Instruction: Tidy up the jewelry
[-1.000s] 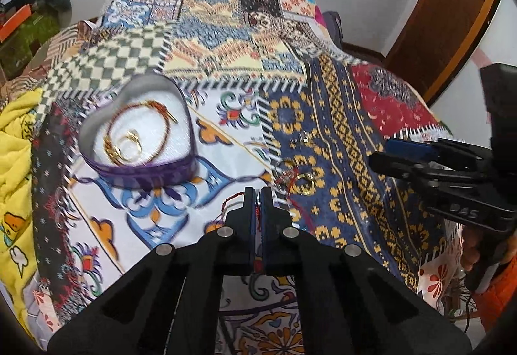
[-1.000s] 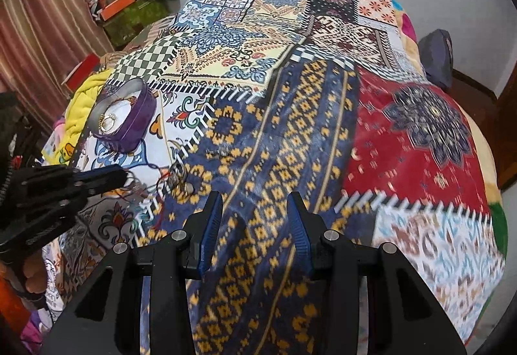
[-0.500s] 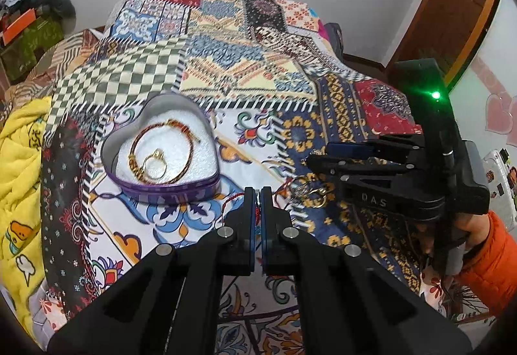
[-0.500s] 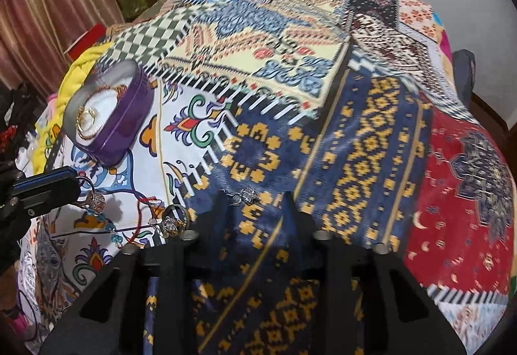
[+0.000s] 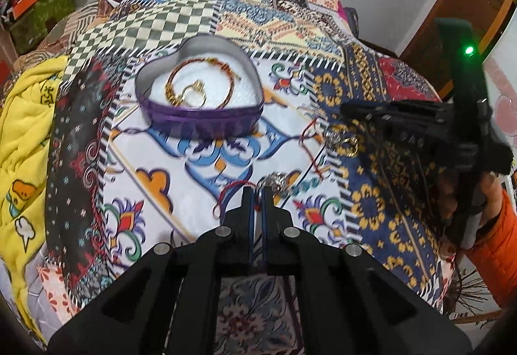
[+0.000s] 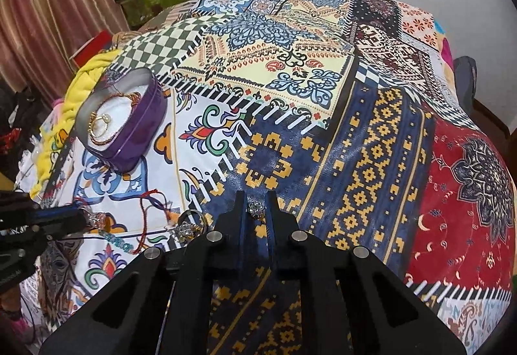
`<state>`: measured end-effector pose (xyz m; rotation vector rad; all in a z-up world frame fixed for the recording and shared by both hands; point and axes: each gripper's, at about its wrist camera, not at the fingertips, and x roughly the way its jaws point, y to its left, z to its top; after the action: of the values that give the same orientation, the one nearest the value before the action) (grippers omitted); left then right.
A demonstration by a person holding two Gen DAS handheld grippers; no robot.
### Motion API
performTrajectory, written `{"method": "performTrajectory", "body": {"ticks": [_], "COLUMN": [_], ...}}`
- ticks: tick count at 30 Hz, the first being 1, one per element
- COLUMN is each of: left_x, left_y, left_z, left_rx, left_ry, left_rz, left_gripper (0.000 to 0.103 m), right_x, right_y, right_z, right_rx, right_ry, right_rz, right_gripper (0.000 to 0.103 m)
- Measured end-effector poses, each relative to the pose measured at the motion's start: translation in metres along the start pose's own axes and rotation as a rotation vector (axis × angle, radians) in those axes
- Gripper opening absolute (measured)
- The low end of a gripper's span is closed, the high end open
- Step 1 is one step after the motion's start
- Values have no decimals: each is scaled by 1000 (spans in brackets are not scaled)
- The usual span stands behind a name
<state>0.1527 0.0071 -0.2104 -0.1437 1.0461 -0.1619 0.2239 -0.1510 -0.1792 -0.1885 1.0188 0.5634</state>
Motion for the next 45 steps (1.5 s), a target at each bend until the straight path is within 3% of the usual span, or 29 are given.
{"method": "performTrajectory", "body": {"ticks": [4,6,10,11,20,30,37,45], "left_x": [-6,-9,-15,-15,4,21,7,-37], "left_y": [-1,-1,-2,-1,-17,-18,-18,-13], "left_z": [-4,-5,-1,2,17,16,16,21], "left_rx": [17,18,28,28,80,72,70,62], "left_ry": [0,-4,-22,-30,-18,-22,-50,-158], "left_rz": [26,24,43,47,37,99,92,93], "left_gripper": [2,7,32,33,33,29,29,29], "right_x": [-12,-19,-30,-33,-43,-52,-63,-86], "right_y": [-1,-2,-5,-6,-9,-4,3,21], "right_z": [-3,-6,-11,-13,-23,-32,-31,-14], "right_rx": [13,21,42,47,79,73,71,38], "right_ry": [-20,-30,-47,-53,-68,-83,-103,-178], "right_rz": [3,3,4,1,10,24,21,12], "right_gripper": [10,10,10,10,10,10,10,10]}}
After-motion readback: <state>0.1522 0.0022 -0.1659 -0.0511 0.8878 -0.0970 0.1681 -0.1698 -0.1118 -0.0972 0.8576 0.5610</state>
